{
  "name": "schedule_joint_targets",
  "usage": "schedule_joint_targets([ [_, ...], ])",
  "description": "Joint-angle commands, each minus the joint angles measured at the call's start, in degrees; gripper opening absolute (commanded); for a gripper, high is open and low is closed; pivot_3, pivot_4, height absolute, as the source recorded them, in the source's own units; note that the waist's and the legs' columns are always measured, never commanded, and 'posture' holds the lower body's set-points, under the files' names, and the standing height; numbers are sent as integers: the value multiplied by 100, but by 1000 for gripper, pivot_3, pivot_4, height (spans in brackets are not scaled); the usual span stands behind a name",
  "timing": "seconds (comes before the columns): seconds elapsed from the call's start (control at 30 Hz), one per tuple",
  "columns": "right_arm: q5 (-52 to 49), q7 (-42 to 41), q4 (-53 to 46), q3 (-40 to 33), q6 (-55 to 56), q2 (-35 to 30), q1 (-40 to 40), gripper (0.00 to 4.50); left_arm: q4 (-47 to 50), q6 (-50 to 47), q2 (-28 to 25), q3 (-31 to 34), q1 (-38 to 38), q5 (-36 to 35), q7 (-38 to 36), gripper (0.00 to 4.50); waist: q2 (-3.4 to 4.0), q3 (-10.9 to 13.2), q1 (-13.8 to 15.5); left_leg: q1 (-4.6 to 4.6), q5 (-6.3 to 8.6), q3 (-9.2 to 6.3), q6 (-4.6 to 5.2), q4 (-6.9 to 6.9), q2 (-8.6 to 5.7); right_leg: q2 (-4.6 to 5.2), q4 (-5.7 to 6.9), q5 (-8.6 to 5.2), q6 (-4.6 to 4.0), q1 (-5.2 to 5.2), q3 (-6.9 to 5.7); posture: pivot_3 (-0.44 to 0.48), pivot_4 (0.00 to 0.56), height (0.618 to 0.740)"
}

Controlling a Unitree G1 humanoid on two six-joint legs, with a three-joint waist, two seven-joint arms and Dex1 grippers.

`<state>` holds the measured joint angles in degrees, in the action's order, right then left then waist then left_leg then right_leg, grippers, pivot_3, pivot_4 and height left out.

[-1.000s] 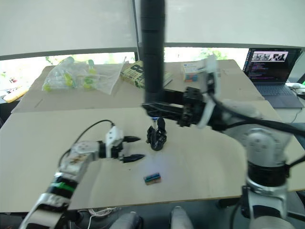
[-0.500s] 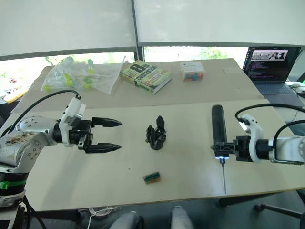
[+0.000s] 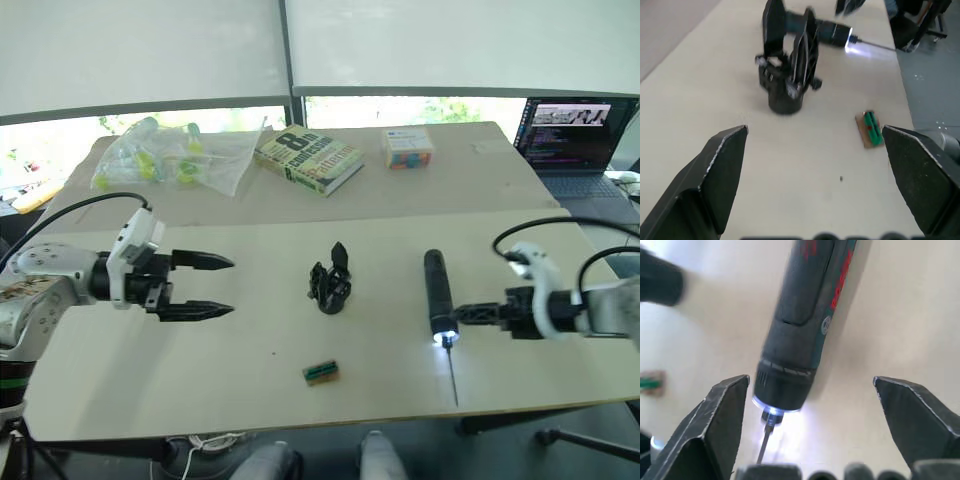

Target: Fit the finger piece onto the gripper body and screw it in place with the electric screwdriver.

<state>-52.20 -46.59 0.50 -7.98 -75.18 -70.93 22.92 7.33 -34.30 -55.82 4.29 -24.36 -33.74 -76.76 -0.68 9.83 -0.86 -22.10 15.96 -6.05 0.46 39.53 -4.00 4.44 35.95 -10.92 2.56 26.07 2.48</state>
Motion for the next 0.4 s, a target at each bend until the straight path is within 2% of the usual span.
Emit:
schedule_joint_targets([
  [0.03,434,-1242,-312,-905,1196,-651,-591,4471,-257,-39,-507,526,144,-82,-321,4500,-1,1,5,1,0,0,0,0,1,-1,1,0,0,-1,-2,0,150,740],
  [0.1,1095,-2133,-165,-1490,2438,-850,-1341,4471,-483,-66,-817,779,352,-87,-479,4500,-5,1,-1,5,1,1,0,0,4,-2,-3,-1,1,-6,-6,0,150,740],
  [0.17,1610,-2836,230,-2096,3681,-776,-1817,4471,-662,156,-1022,1014,644,25,-626,4500,-5,1,-9,13,1,1,0,1,5,-2,-6,-3,4,-16,-7,0,150,740],
  [0.23,1994,-3030,766,-2416,4587,-678,-1942,4471,-800,414,-1113,1158,855,154,-674,4500,0,4,-13,22,1,3,0,1,3,3,-8,-4,6,-26,-5,0,150,740],
  [0.4,2528,-3437,1756,-2482,5947,-546,-1939,4471,-817,692,-988,1075,942,254,-678,4500,3,9,-4,78,2,5,-2,-9,8,3,-20,-5,5,-84,-6,0,150,740],
])
